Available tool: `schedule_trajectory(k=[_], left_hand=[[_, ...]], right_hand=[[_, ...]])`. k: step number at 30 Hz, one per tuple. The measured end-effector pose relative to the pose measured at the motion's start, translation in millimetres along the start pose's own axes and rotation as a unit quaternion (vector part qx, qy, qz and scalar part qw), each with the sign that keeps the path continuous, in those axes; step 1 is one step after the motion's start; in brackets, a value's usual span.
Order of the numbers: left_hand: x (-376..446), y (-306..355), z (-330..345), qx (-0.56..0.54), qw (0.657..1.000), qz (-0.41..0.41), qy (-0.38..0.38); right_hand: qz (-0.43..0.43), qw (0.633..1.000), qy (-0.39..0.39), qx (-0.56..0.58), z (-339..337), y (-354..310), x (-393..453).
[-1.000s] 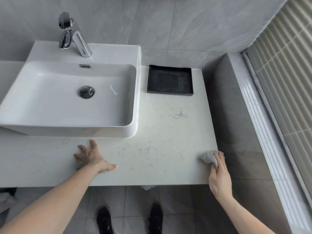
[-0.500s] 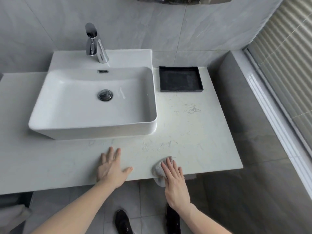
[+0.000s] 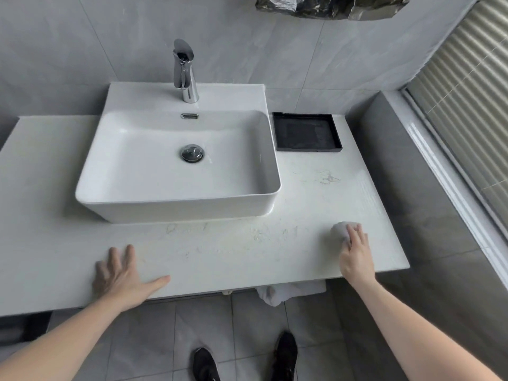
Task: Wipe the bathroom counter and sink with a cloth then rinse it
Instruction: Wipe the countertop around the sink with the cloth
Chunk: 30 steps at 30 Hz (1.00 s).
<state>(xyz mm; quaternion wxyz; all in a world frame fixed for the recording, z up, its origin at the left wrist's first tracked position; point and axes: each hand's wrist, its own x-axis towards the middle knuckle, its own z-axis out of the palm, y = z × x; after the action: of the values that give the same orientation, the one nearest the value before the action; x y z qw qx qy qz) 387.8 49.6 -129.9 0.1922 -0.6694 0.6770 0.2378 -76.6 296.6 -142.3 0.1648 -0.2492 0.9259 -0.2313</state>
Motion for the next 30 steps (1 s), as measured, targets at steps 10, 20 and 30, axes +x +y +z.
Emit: schedule_trajectory(k=[10,20,30], left_hand=[[1,4,3,-0.023,0.995,-0.009,-0.098],[-9,8,-8,-0.020,0.989,-0.015,-0.143],[-5,9,-9,-0.019,0.987,-0.019,-0.161]], right_hand=[[-0.165,0.978,-0.052,-0.114,106,-42,-95],[-0.104,0.985,-0.042,0.133,64,-44,-105],[0.008,0.992,-0.067,-0.106,25,-2,14]])
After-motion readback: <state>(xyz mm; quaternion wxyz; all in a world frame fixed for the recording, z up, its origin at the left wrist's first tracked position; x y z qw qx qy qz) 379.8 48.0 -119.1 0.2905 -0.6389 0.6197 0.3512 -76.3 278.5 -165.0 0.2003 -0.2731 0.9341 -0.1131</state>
